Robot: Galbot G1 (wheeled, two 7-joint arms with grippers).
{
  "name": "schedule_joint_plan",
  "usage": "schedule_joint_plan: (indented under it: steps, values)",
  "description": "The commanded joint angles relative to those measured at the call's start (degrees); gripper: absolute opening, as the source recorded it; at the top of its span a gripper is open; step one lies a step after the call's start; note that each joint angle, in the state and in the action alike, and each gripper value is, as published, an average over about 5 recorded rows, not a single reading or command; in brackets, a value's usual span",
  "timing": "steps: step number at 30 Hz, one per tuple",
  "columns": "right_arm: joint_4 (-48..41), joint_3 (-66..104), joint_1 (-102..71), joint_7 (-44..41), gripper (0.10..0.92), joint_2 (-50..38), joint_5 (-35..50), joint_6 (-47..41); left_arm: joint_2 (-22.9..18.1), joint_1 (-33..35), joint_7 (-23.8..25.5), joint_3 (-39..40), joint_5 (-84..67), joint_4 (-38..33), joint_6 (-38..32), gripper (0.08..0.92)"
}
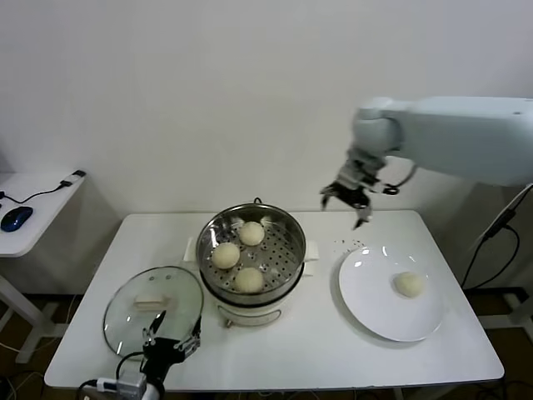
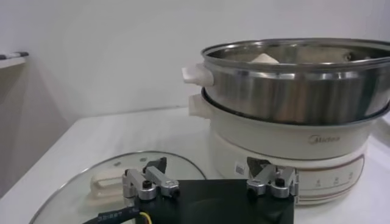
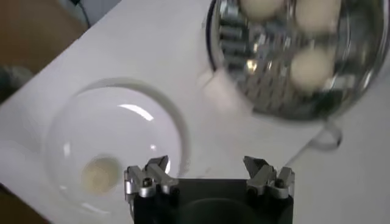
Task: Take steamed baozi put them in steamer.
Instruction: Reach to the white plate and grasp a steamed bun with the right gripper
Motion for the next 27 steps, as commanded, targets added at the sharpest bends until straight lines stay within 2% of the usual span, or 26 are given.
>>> schedule_joint_plan:
  steps: [1,5,10,27]
  values:
    - [-3.0,-0.7,-9.8,-0.4,0.823,-25.9,-0.3,-14.0,0.1,-0.2,0.0,0.0,-0.2,0.2,0.0,0.823]
    - [-8.4,15.8,-27.5,0.5,0.823,-28.0,-5.4,-15.5,0.0,-0.7,0.2,0.0,-0.2,0.5,0.3,0.823]
    - [-15.3,28.6,-41.0,0.7,0.823,-25.1,-10.0,-15.3,-0.2,-0.5,0.4,-0.3,-0.1,0.7,0.5,0.823]
    - [-27.1,36.4,-49.9,2.2,0.823,-12.0,-11.8,-15.1,-1.2,0.4,0.3,-0.5,1.3,2.3,0.1,0.823]
